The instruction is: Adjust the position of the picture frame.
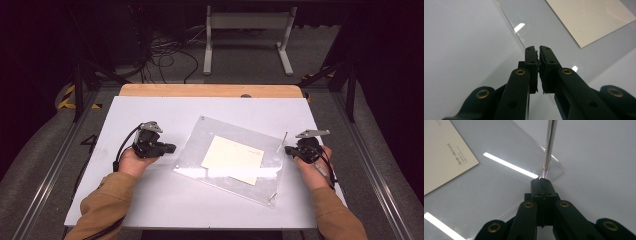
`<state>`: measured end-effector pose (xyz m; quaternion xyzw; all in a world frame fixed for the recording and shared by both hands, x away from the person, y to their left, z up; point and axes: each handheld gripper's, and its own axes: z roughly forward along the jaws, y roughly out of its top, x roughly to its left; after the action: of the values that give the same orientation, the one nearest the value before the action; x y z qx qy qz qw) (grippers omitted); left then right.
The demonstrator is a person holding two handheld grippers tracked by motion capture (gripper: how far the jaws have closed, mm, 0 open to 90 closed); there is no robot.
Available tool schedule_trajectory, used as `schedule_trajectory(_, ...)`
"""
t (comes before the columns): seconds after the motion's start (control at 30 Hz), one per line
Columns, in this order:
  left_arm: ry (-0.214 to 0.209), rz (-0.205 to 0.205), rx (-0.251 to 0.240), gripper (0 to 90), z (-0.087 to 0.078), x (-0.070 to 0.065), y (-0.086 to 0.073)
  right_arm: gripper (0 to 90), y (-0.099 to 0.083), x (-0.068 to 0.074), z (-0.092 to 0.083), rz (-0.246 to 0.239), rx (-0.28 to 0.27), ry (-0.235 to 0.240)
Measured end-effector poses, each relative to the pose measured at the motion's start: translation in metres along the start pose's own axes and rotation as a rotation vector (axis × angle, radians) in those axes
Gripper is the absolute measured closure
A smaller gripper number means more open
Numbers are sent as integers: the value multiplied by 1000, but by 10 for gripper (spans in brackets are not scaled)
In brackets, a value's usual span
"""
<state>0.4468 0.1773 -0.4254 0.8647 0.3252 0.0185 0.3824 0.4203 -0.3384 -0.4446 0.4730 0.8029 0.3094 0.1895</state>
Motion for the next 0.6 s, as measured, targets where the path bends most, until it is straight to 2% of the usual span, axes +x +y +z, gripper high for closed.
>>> schedule_trajectory(0.13, 11, -19, -18, 846, -5, 4, -4, 900, 20, 4, 18, -50, 1, 24)
schedule_trajectory(0.27, 17, -23, -35, 846, -8, 5, -6, 900, 37, 8, 35, -47, -10, 70)
schedule_trajectory(0.33, 9, -30, -41, 847, -9, 6, -6, 900, 44, 12, 42, -52, -11, 72)
schedule_trajectory(0.43, 14, -19, -41, 849, -8, 8, -6, 900, 55, 18, 53, -66, -19, 69)
schedule_trajectory(0.6, 15, -13, -36, 851, -4, 7, -5, 900, 65, 23, 66, -57, -45, 87)
